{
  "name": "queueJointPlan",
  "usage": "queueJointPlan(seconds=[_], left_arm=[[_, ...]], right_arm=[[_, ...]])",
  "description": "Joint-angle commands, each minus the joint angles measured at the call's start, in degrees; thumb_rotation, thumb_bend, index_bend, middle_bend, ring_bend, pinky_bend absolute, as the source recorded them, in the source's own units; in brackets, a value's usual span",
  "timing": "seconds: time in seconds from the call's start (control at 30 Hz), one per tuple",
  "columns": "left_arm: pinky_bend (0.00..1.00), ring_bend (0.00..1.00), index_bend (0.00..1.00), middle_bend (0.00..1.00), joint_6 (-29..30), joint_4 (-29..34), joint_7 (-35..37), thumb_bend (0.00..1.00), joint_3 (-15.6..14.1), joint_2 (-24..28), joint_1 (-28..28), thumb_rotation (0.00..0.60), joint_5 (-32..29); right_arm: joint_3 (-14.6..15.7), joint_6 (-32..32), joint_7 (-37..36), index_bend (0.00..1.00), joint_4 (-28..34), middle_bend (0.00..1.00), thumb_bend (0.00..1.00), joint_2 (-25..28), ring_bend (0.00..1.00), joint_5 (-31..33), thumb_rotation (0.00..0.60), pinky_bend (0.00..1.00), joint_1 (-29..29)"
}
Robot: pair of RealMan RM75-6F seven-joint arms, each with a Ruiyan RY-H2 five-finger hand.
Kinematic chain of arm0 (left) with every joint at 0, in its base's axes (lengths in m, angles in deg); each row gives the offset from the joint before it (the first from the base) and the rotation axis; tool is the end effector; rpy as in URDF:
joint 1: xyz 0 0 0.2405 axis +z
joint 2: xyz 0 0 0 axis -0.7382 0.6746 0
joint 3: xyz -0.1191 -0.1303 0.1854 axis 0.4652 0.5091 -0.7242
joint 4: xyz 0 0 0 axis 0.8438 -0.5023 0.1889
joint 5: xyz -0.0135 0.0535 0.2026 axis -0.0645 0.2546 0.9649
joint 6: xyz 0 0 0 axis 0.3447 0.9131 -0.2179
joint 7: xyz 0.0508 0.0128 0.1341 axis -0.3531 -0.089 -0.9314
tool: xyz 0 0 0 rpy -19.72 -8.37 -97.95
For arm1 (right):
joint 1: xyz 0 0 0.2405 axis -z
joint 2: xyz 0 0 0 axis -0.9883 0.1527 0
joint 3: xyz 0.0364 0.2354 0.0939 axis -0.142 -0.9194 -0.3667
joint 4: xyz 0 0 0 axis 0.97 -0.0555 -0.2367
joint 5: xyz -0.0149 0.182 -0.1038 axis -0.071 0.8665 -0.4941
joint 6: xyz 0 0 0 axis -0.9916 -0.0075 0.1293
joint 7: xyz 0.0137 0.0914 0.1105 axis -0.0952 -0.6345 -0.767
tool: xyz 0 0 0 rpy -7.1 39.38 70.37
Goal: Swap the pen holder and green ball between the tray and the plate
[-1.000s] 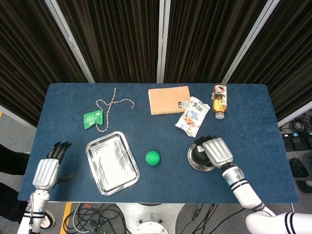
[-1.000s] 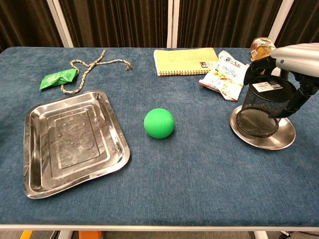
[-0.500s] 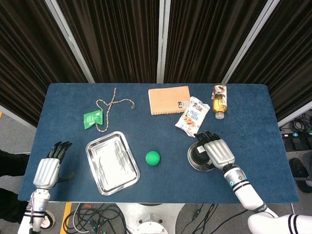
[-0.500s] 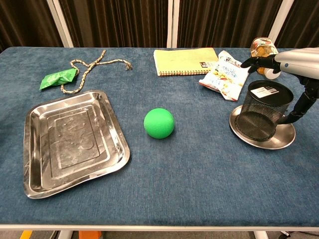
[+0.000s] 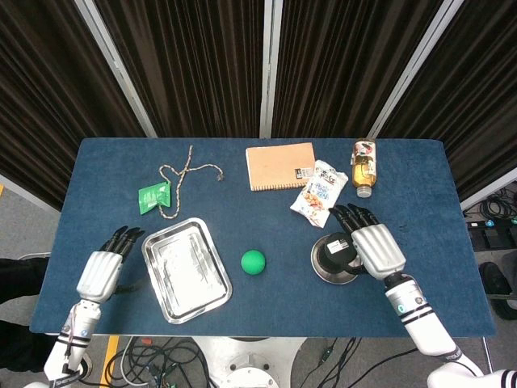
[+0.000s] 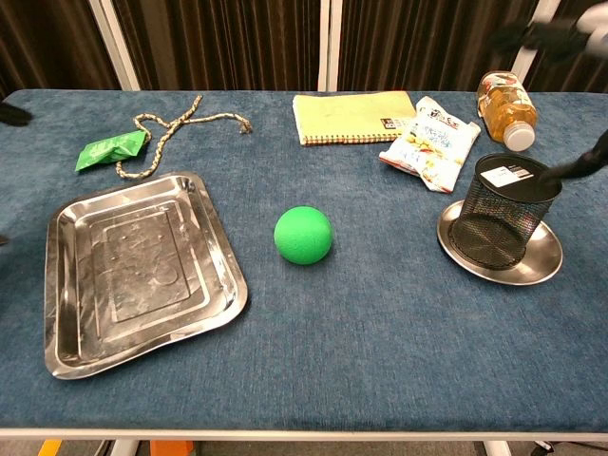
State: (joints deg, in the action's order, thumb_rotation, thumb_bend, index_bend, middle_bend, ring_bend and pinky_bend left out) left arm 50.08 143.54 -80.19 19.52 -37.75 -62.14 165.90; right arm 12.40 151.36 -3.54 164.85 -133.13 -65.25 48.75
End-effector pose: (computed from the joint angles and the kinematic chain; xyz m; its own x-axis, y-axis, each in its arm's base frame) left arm -0.2437 0.2233 0.0470 0.2311 0.1258 0.9648 0.9543 -0.2226 -0.1996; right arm -0.1648 -0.2709 0.1004 0.3864 -0.1682 0.9068 -0.8877 -0.3348 0.3162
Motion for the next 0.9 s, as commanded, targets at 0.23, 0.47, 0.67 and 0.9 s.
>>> queueJointPlan(seconds=[0.23,0.47,0.67,0.9], left_arm=[[0.26,0.04,0.11,0.1,-8.5,1.4,-0.9,0.09,2.8,-3.8,-9.0,0.6,1.8],[0.26,0.04,0.11,0.1,-14.3,1.9,-0.8,0.09,3.9,-6.9,-14.8,0.6,1.4],[0.27,0.04,0.11,0.1,-18.3,-0.1,-2.1,0.09,4.7,-10.7,-19.5,0.6,1.1],[0.27,0.04,0.11,0.1,-23.7,-3.9,-5.9,0.09,6.2,-14.7,-25.3,0.6,-0.6]], right_arm=[[-1.8,8.3,-12.6,0.0,-3.3,0.05,0.01,4.1,0.0,-4.7,0.6,0.09,7.9],[-2.7,6.2,-20.0,0.0,-8.4,0.04,0.01,4.3,0.0,-2.8,0.6,0.09,9.7],[-3.5,5.2,-24.1,0.0,-11.7,0.04,0.01,5.1,0.0,-2.5,0.6,0.09,11.0],[-4.1,6.1,-27.0,0.0,-12.9,0.04,0.01,6.0,0.0,-3.8,0.6,0.09,12.8]])
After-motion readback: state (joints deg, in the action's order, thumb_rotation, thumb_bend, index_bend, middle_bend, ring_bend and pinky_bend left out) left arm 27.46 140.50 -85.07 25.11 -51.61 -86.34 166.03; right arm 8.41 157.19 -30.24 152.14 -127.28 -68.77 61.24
